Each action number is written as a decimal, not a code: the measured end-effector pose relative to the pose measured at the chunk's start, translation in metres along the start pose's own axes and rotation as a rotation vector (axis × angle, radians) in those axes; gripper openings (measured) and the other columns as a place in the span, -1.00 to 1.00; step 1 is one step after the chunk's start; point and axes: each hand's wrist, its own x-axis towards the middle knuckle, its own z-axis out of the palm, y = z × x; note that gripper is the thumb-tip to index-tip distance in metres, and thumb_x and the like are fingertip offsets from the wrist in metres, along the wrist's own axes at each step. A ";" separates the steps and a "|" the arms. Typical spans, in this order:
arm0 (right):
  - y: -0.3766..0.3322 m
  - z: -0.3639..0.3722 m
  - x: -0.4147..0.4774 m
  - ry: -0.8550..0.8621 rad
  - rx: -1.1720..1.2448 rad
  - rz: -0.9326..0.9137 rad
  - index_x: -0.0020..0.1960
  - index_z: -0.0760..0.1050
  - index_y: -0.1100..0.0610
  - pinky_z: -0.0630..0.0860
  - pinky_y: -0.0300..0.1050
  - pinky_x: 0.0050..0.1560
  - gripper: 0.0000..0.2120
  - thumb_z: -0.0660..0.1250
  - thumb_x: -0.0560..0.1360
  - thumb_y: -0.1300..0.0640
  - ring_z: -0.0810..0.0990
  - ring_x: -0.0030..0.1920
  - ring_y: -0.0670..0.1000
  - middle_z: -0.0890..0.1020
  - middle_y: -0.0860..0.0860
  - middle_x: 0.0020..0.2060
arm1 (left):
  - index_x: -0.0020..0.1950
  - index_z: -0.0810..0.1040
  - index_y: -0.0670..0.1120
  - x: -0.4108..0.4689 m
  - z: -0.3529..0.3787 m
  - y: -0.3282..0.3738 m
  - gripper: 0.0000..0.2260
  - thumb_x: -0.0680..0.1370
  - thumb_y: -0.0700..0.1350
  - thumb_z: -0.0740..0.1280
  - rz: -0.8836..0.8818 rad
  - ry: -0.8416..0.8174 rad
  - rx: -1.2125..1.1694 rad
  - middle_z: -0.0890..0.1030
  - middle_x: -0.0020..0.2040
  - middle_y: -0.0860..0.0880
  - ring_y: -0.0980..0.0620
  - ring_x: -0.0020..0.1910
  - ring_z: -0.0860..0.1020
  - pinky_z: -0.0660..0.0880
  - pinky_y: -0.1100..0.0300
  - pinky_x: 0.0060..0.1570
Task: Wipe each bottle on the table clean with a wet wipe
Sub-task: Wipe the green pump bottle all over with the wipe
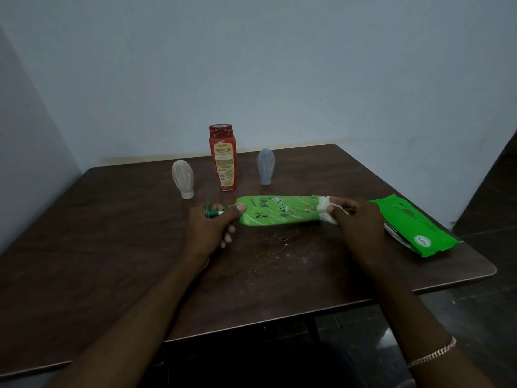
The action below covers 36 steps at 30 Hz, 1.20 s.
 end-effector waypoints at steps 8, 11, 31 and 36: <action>0.004 0.009 -0.002 0.020 -0.246 -0.137 0.03 0.69 0.18 0.30 -0.36 -0.15 -0.80 0.43 0.42 0.27 0.58 -0.12 0.04 0.65 0.15 -0.07 | -0.34 0.54 -0.14 0.002 -0.002 -0.007 -0.69 0.48 0.00 0.51 -0.005 -0.033 -0.033 0.55 -0.44 -0.14 0.00 -0.58 0.44 0.31 0.27 -0.62; 0.000 0.014 -0.005 0.012 -0.347 -0.140 0.05 0.69 0.18 0.36 -0.17 -0.14 -0.80 0.39 0.44 0.27 0.61 -0.08 0.16 0.64 0.18 -0.05 | -0.31 0.53 -0.17 0.002 -0.002 -0.009 -0.69 0.49 -0.01 0.50 -0.011 -0.050 -0.035 0.54 -0.44 -0.14 0.00 -0.58 0.44 0.31 0.26 -0.63; -0.052 0.031 -0.046 -0.148 -0.178 -0.287 0.02 0.69 0.18 0.50 -0.22 -0.10 -0.85 0.39 0.49 0.29 0.61 -0.14 -0.01 0.65 0.07 -0.09 | -0.30 0.50 -0.21 0.002 -0.001 -0.008 -0.68 0.51 -0.05 0.48 0.002 -0.083 -0.050 0.53 -0.45 -0.14 -0.03 -0.59 0.44 0.33 0.25 -0.63; -0.075 0.053 -0.066 -0.308 -0.182 -0.408 0.11 0.64 0.19 0.52 -0.17 -0.09 -0.80 0.33 0.52 0.23 0.52 -0.12 -0.05 0.56 0.06 -0.04 | -0.25 0.51 -0.26 0.002 -0.002 -0.006 -0.69 0.52 -0.06 0.48 0.007 -0.085 -0.049 0.55 -0.43 -0.15 -0.03 -0.56 0.46 0.35 0.24 -0.62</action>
